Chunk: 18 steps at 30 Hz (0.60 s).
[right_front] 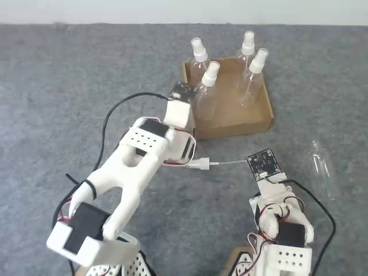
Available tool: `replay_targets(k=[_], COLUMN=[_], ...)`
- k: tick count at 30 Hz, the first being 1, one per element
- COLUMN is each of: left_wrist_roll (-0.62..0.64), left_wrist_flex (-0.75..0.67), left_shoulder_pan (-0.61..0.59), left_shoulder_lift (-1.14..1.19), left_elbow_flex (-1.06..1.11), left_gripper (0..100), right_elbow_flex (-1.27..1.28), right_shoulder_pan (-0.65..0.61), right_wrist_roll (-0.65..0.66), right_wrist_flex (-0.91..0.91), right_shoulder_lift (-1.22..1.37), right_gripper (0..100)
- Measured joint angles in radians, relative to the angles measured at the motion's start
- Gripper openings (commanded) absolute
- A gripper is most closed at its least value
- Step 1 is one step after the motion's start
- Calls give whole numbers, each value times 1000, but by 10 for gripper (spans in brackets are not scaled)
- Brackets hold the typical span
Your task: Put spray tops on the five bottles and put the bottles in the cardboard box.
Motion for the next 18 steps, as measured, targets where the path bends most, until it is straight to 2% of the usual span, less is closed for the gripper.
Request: replay_targets(k=[9, 13, 18], left_wrist_roll=[-5, 0, 0], left_wrist_flex=[-25, -107, -130], left_shoulder_pan=[109, 103, 92], left_shoulder_lift=[8, 106, 215], left_elbow_flex=[-28, -34, -77], left_gripper=[279, 279, 269], right_elbow_flex=[0, 0, 0], right_shoulder_pan=[0, 0, 0], right_wrist_roll=[0, 0, 0], right_wrist_flex=[0, 0, 0], right_shoulder_lift=[0, 0, 0], right_gripper=[68, 68, 68])
